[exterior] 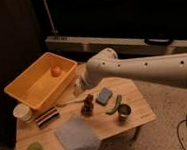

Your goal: Place fork in metal cup

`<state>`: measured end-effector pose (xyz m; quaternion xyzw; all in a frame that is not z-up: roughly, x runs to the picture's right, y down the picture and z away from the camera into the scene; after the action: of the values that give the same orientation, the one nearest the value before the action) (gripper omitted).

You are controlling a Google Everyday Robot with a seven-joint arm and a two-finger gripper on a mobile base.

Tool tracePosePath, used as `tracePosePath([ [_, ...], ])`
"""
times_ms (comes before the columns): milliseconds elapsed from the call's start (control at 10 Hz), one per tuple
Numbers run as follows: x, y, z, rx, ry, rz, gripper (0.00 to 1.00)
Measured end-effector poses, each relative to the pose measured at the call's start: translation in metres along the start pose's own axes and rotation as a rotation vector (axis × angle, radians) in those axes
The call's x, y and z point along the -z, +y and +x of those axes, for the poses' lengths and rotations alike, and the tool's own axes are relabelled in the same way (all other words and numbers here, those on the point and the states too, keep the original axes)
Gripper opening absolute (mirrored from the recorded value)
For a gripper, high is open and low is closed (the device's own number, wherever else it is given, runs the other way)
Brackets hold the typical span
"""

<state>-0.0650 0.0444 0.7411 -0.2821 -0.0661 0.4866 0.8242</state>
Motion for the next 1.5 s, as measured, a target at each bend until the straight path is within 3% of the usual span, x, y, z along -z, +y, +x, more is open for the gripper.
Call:
tracePosePath([
  [500, -0.05, -0.019, -0.037, 0.371, 0.132, -0.036, 0.65],
  [900, -0.089, -0.002, -0.038, 0.445, 0.167, -0.065, 0.65],
  [1200, -0.119, 0.006, -0.028, 0.464, 0.175, -0.092, 0.65],
  [1500, -0.159, 0.016, -0.006, 0.483, 0.211, -0.124, 0.65],
])
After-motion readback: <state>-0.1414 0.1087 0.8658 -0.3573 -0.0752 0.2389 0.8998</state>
